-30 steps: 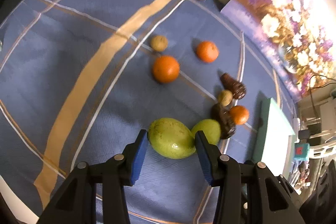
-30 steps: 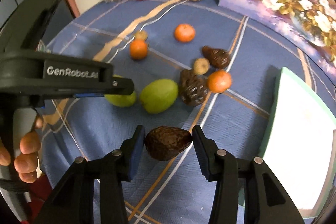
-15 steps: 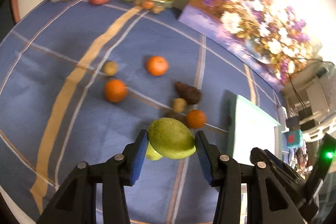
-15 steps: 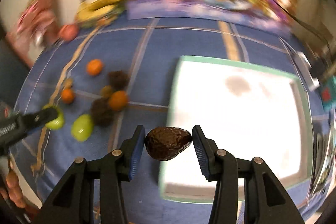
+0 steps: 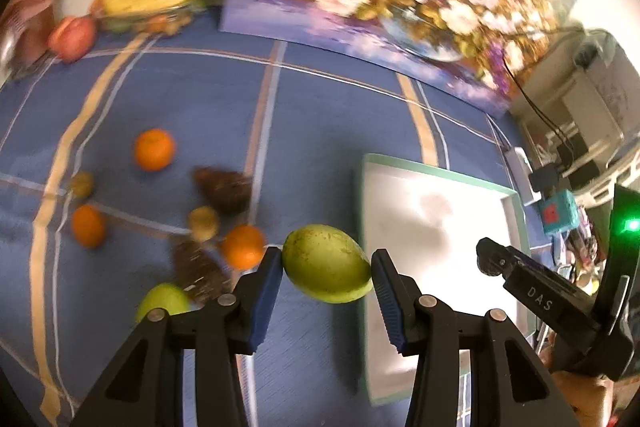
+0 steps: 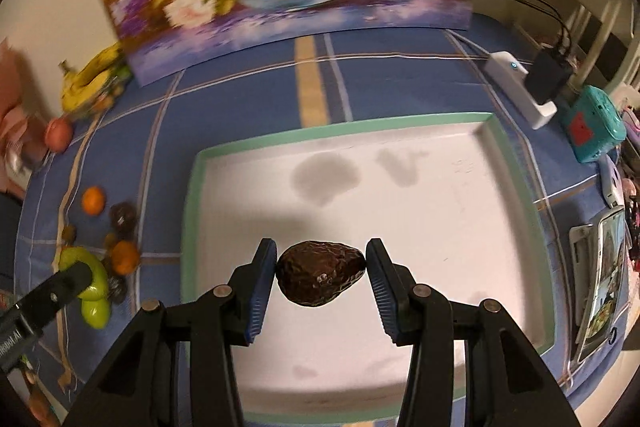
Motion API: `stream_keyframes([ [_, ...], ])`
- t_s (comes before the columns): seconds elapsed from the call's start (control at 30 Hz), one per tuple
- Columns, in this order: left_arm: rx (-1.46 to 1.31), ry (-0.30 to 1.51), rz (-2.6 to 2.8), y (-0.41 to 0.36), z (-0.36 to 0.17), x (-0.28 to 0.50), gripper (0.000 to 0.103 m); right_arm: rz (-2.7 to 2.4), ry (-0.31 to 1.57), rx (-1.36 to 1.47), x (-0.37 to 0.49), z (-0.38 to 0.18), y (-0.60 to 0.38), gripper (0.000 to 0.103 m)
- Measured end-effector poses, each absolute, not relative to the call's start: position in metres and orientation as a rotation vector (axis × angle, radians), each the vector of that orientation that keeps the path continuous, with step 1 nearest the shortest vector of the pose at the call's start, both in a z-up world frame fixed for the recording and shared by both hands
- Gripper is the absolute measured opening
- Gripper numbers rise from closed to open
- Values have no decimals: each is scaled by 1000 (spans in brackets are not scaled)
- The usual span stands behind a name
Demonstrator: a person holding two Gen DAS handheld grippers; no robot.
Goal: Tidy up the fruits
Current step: 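Carry the brown fruit and green mango in both tools over the white tray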
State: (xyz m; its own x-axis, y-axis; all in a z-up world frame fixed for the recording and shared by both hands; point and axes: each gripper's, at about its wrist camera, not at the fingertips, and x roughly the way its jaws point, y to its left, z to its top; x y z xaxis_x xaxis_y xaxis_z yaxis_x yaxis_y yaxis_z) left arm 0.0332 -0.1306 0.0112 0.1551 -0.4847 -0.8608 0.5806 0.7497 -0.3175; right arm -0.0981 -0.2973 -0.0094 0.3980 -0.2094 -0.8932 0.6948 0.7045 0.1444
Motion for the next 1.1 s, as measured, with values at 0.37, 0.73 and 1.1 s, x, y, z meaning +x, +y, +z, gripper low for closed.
stream_keyframes([
  [0.37, 248, 1165, -830, -203, -11, 26, 49, -691, 1019, 590, -101, -23, -346, 48],
  [0.73, 300, 1176, -854, -232, -33, 20, 49, -724, 1037, 563, -92, -35, -364, 48],
  [1.1, 333, 1186, -839, -240, -44, 19, 49, -727, 1097, 587, -90, -61, -369, 48],
])
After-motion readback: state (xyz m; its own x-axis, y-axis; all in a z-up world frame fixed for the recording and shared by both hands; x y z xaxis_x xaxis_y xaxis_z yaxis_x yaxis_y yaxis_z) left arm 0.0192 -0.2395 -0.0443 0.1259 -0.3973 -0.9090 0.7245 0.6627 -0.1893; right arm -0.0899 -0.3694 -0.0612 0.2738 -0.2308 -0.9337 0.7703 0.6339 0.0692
